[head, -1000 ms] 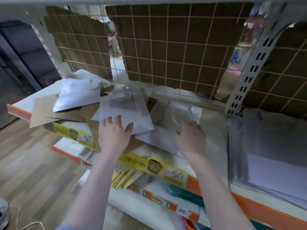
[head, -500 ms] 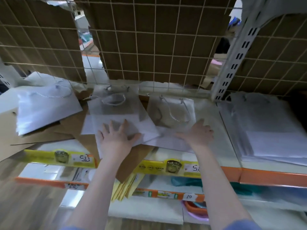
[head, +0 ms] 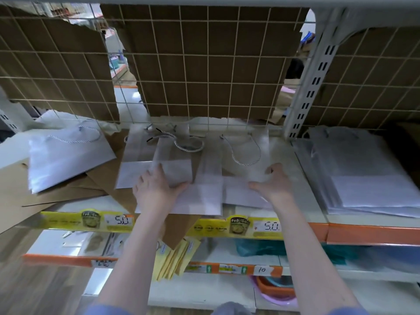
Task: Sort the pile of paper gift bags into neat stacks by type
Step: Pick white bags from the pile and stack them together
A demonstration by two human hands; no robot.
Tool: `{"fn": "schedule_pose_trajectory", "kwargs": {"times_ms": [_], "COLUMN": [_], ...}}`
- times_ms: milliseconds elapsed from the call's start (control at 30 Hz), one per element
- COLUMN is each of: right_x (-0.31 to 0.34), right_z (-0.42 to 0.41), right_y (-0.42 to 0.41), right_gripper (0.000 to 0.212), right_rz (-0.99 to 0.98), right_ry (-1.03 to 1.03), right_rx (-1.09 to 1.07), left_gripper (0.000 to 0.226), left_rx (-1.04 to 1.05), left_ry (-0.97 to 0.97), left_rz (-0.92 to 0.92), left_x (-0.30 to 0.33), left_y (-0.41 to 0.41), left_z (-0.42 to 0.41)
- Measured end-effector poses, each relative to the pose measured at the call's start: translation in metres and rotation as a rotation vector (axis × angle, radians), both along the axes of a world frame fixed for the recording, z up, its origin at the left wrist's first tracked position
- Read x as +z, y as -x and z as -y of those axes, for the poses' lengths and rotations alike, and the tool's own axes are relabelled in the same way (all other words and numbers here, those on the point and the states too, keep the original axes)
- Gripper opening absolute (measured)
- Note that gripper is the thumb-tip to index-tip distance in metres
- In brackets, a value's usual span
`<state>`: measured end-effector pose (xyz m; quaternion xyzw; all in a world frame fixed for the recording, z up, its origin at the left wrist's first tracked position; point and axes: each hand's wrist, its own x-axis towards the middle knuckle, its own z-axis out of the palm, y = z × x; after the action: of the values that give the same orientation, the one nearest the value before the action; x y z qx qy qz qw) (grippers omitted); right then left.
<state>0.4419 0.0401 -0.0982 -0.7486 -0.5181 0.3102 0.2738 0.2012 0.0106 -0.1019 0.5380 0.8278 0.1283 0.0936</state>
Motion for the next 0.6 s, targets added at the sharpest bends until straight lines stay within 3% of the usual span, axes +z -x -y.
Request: {"fn": "schedule_pose_trajectory", "kwargs": {"times_ms": [100, 200, 267, 400, 600], "right_x": [0.001, 0.003, 0.006, 0.007, 0.004], "right_z": [0.003, 0.004, 0.007, 0.016, 0.032], "right_y": [-0.005, -0.007, -0.008, -0.019, -0.025], "right_gripper": [0.049, 0.069, 0.075, 0.061, 0.056], "right_rz": [-0.104, -0.243, -0.276, -0.204, -0.167], "right_ry": [-0.076, -0.157, -0.150, -0.200, -0.288], "right_rx": [-0.006, -0.031, -0.015, -0.056, -0.148], "left_gripper": [0.109, 0.086, 0.077, 0.087, 0.091], "left_rx": [0.093, 0.168, 0.193, 0.241, 0.259], "left_ry": [0.056, 0.016, 0.033, 0.017, 0.078], "left_rz": [0.010, 0.197, 0.183, 0.080, 0.157], "left_x": [0.004, 0.002, 0.003, 0.002, 0.002], "left_y": [0.002, 0.001, -0.004, -0.010, -0.003], "left_z": [-0.004, -0.007, -0.004, 0.000, -0.001]}}
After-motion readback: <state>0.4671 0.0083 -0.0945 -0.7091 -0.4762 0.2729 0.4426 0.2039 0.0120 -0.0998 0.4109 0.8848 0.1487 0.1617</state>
